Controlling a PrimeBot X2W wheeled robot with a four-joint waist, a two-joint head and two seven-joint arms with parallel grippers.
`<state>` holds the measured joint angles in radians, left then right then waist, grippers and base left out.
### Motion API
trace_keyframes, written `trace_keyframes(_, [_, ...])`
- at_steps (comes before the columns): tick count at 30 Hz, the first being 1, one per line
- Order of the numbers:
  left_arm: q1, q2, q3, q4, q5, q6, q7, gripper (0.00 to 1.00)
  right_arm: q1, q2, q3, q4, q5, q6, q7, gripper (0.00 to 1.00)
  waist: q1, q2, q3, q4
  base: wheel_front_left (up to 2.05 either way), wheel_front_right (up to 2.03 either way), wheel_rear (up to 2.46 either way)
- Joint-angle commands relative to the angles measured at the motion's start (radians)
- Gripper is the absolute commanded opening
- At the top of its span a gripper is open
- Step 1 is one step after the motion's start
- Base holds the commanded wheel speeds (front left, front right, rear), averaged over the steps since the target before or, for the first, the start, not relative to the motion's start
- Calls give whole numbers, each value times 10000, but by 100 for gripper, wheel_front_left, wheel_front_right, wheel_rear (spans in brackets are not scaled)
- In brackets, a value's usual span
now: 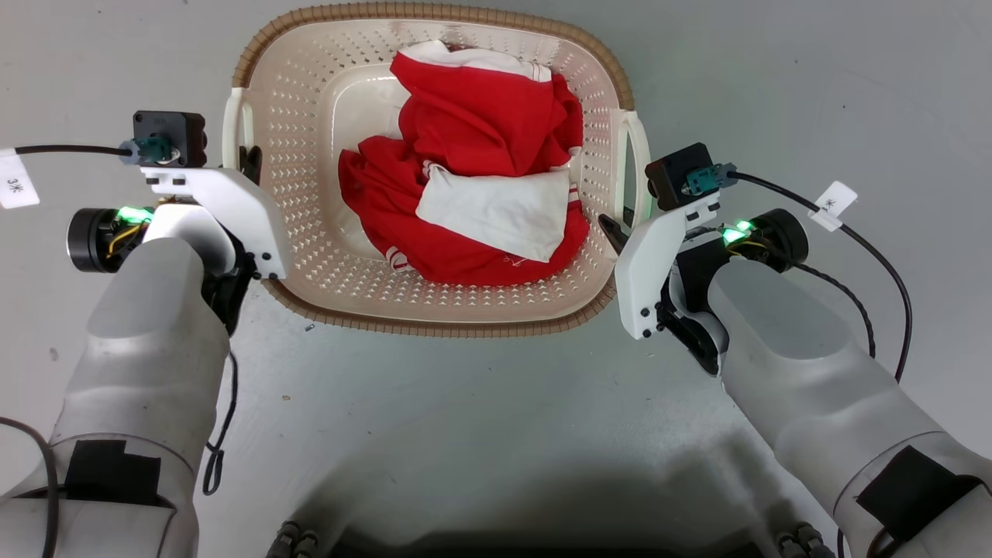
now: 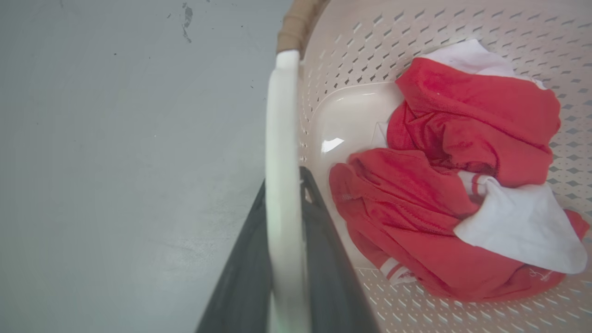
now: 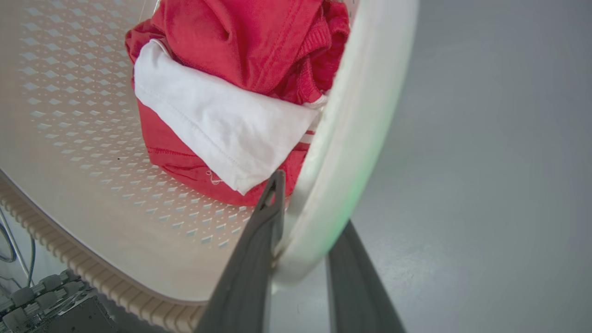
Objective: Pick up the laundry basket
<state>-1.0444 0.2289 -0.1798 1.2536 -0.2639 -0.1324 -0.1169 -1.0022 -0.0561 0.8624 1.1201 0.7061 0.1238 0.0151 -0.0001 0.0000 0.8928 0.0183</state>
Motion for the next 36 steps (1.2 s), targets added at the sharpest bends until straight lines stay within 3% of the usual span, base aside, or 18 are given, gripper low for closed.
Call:
trace_keyframes(1, [-88,-114,-128,-17,-160,34,-31,0,-86,103,166,-33,89,128,22,0,1,0,-25,-15,0,0,0])
trace_keyframes(9, [79,-5,-636,-24,-653,32,-74,0,-131,151,429,46,530,132,79,0,1,0,-350,-91,0,0,0])
trace_keyframes(16, [356,-235,-1005,64,-945,29,99,0,25,169,729,49,910,134,303,0,1,0,-1172,-227,0,0,0])
trace_keyframes(36, [1794,-1268,-1809,258,-2255,-5,1701,0,1237,248,1538,550,2602,144,3119,0,1,0,-4692,-617,0,0,0])
